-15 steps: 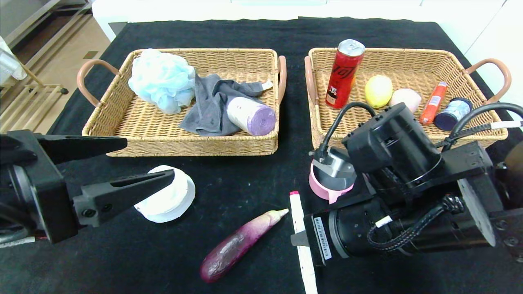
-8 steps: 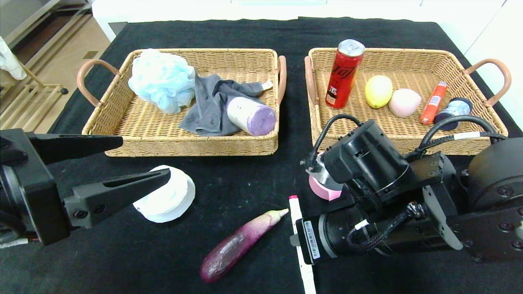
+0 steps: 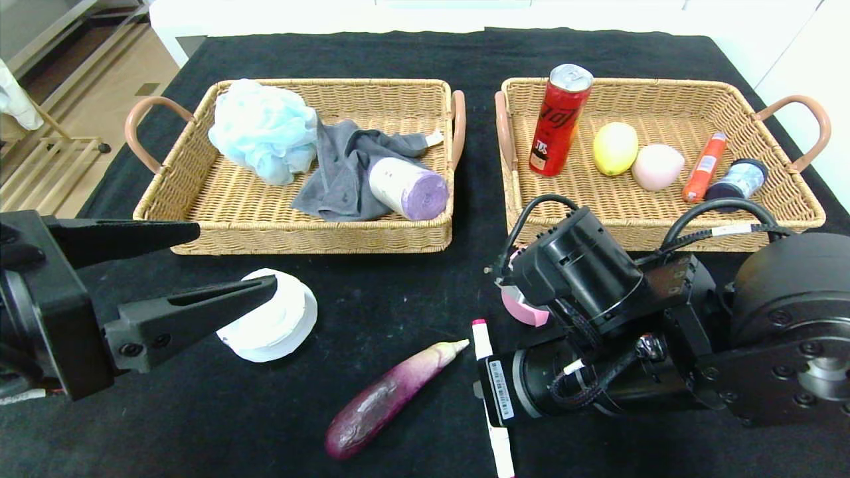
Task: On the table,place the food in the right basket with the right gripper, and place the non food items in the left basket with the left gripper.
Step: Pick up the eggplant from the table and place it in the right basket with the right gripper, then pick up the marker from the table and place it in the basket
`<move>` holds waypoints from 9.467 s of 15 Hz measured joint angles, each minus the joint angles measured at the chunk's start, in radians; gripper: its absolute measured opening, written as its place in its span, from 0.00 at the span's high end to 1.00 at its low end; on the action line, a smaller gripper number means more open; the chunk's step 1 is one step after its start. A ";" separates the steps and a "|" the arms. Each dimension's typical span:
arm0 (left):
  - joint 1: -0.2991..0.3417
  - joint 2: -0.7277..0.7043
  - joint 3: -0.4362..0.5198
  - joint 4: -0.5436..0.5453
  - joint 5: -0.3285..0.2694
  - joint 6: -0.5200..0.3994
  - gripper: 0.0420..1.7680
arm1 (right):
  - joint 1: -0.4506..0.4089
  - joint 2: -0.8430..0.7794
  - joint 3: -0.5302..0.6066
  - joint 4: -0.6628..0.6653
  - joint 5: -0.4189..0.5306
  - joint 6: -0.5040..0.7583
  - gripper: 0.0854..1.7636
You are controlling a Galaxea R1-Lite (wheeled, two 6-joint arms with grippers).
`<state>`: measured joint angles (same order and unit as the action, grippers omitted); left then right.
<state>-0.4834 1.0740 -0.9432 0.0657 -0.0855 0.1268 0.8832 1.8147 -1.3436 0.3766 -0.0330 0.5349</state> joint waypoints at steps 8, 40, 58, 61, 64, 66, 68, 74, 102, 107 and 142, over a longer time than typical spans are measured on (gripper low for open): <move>0.000 0.000 0.000 0.000 0.000 0.000 0.03 | 0.003 0.001 0.000 0.002 0.000 -0.001 0.44; 0.000 -0.002 0.009 0.002 0.000 0.001 0.03 | -0.381 -0.472 0.130 -0.001 0.446 -0.510 0.04; -0.001 0.014 0.017 0.006 0.001 0.011 0.03 | -0.886 -0.629 0.305 -0.069 0.869 -0.771 0.04; -0.005 0.020 0.017 0.008 0.000 0.009 0.03 | -0.896 -0.632 0.309 -0.070 0.870 -0.775 0.04; -0.019 0.024 0.010 0.004 0.002 0.008 0.03 | -0.894 -0.634 0.310 -0.069 0.870 -0.775 0.04; -0.026 0.025 0.002 0.007 0.005 0.006 0.03 | -0.892 -0.638 0.311 -0.067 0.869 -0.776 0.04; -0.027 0.032 -0.019 0.017 0.015 0.006 0.03 | -0.889 -0.638 0.314 -0.067 0.867 -0.776 0.04; -0.027 0.109 -0.149 0.204 0.026 -0.002 0.03 | -0.889 -0.634 0.317 -0.066 0.864 -0.792 0.04; -0.336 0.498 -0.324 0.526 0.292 0.119 0.03 | -0.907 -0.624 0.304 -0.069 0.840 -0.793 0.03; -0.370 0.565 -0.344 0.586 0.338 0.116 0.03 | -0.909 -0.624 0.304 -0.068 0.840 -0.793 0.03; -0.396 0.648 -0.347 0.591 0.419 0.103 0.57 | -0.908 -0.627 0.307 -0.069 0.840 -0.794 0.03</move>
<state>-0.8789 1.7221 -1.2902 0.6566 0.3332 0.2302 -0.0245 1.1881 -1.0370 0.3079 0.8068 -0.2587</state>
